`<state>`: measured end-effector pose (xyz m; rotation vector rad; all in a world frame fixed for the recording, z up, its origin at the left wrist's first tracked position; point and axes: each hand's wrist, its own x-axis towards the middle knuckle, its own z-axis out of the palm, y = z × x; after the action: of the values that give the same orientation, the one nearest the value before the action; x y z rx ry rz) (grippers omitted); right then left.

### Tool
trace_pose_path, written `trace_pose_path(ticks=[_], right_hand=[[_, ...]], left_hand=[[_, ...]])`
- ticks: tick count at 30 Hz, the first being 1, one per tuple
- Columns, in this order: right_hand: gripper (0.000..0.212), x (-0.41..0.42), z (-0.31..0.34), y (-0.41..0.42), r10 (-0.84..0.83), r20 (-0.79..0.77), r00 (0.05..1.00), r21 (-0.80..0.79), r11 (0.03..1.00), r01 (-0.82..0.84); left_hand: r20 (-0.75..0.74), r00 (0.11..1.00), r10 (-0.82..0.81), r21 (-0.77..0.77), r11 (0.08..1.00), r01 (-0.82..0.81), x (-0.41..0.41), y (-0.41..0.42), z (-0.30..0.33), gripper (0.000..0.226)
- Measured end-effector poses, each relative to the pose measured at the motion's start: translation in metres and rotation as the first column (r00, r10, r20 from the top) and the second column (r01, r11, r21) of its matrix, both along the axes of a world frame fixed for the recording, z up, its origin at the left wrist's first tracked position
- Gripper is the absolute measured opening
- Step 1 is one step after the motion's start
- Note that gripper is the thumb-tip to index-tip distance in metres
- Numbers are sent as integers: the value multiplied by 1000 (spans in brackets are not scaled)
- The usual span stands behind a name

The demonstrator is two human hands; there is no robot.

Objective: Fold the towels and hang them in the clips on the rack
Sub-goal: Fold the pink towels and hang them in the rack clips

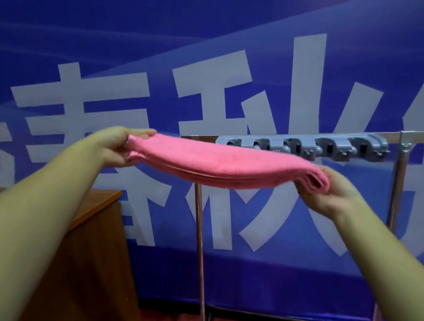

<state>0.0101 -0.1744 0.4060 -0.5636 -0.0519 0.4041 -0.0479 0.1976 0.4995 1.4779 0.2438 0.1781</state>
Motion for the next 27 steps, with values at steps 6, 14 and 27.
trace_pose_path(ticks=[6,14,27], right_hand=[[34,3,93,55,18,68,998,-183,983,-5],[43,43,154,170,29,0,1000,-357,934,-27],[49,57,129,183,-120,121,985,-299,942,152]], left_hand=[[-203,974,97,-90,989,-117,42,20,-83,30],[-235,938,256,237,951,-200,97,-14,-164,28],[459,856,238,248,891,-380,131,-71,-95,83]])
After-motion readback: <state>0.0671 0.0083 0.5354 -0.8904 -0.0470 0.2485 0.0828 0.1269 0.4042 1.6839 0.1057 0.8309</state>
